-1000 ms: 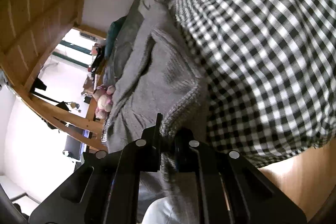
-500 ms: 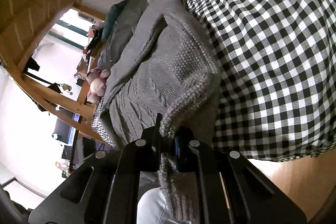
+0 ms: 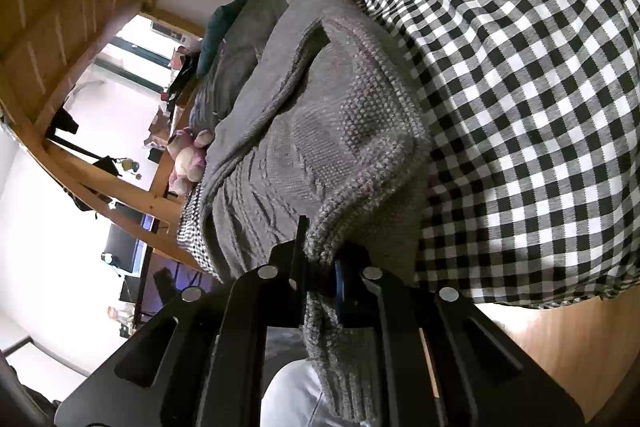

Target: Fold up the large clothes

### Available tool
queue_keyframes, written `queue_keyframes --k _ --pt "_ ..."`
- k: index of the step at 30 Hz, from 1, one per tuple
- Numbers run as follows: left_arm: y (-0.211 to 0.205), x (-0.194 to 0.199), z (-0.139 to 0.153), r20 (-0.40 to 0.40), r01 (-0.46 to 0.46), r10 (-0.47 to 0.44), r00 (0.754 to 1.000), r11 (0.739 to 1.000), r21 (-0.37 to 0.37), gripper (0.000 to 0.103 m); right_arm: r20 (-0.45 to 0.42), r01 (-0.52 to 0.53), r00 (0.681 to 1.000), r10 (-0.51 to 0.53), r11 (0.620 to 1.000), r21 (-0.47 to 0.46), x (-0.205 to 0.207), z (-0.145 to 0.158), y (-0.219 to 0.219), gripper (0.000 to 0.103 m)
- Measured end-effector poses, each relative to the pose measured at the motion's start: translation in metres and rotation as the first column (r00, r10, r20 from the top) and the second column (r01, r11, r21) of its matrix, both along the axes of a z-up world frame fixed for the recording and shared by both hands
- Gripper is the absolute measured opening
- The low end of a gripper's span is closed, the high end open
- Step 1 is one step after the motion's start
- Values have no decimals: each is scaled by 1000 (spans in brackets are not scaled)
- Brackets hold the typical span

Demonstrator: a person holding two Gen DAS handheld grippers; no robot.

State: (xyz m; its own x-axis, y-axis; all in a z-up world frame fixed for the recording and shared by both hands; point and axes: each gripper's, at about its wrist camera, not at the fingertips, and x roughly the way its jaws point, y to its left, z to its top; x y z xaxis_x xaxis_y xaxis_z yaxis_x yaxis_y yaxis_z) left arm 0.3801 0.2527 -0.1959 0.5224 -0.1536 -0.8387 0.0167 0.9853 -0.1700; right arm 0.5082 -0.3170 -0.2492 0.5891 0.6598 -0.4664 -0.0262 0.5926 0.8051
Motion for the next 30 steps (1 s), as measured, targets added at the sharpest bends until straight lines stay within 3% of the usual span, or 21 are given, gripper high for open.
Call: queue_keyframes --k 3,6,7,8,9,12,16,17,19,20,21,22,23,24,25,26,27,28,29,30 --pt "29 -7 -16 -31 8 -12 999 992 -122 97 2 -2 1000 2 1000 11 1 -2 0 12" --pt "45 -8 -28 -50 41 -62 997 942 -334 93 0 2 1000 -2 1000 25 1 -5 -1 12" --pt "49 -9 -29 -32 50 -66 997 934 -353 66 1 1 1000 -1 1000 24 1 -5 -2 12" --pt "51 -10 -32 -40 44 -61 997 939 -341 31 2 -1 1000 1 1000 19 1 -5 -1 12" --pt "56 -9 -34 -54 17 -36 998 950 -313 17 3 -2 1000 2 1000 15 0 -4 -1 12" --pt "70 -11 -35 -67 -13 -12 998 930 -368 12 -1 -3 1000 3 1000 2 -2 -2 -2 12" --pt "75 -17 -19 -16 55 -64 998 950 -307 9 -41 -29 999 25 996 -88 -2 -2 1 16" --pt "71 -18 -16 -10 58 -64 998 949 -310 9 -71 -56 996 46 988 -142 1 -4 5 21" --pt "58 -11 -10 -17 65 -75 997 940 -334 10 -151 -101 986 65 965 -241 4 -13 14 71" --pt "56 -8 -15 -50 64 -87 995 934 -352 12 -150 -100 987 64 964 -245 3 -16 17 71" --pt "56 -4 -23 -90 47 -86 992 928 -370 13 -150 -105 986 71 966 -235 4 -20 19 59" --pt "54 1 -26 -114 28 -77 990 924 -381 24 -167 -114 983 75 964 -238 5 -24 22 43" --pt "54 5 -33 -137 9 -71 988 913 -408 38 -184 -117 981 68 956 -269 7 -27 25 33" --pt "52 7 -35 -140 5 -71 988 906 -423 43 -187 -115 980 64 954 -277 7 -28 26 19" --pt "49 8 -32 -137 12 -75 988 910 -414 45 -180 -107 982 61 962 -253 6 -28 23 15" --pt "46 9 -27 -124 38 -93 988 920 -391 37 -167 -101 984 64 969 -227 4 -26 20 13" --pt "45 6 -19 -92 71 -116 989 915 -398 20 -152 -98 986 67 973 -208 3 -25 18 13" --pt "47 1 -11 -58 95 -134 989 894 -438 6 -120 -97 990 78 982 -162 1 -21 14 12" --pt "48 -2 -3 -43 103 -138 990 883 -459 6 -98 -91 992 79 988 -126 -1 -19 11 12" --pt "50 -5 6 -23 118 -147 989 871 -477 6 -70 -72 995 69 997 -33 -2 -16 3 12"
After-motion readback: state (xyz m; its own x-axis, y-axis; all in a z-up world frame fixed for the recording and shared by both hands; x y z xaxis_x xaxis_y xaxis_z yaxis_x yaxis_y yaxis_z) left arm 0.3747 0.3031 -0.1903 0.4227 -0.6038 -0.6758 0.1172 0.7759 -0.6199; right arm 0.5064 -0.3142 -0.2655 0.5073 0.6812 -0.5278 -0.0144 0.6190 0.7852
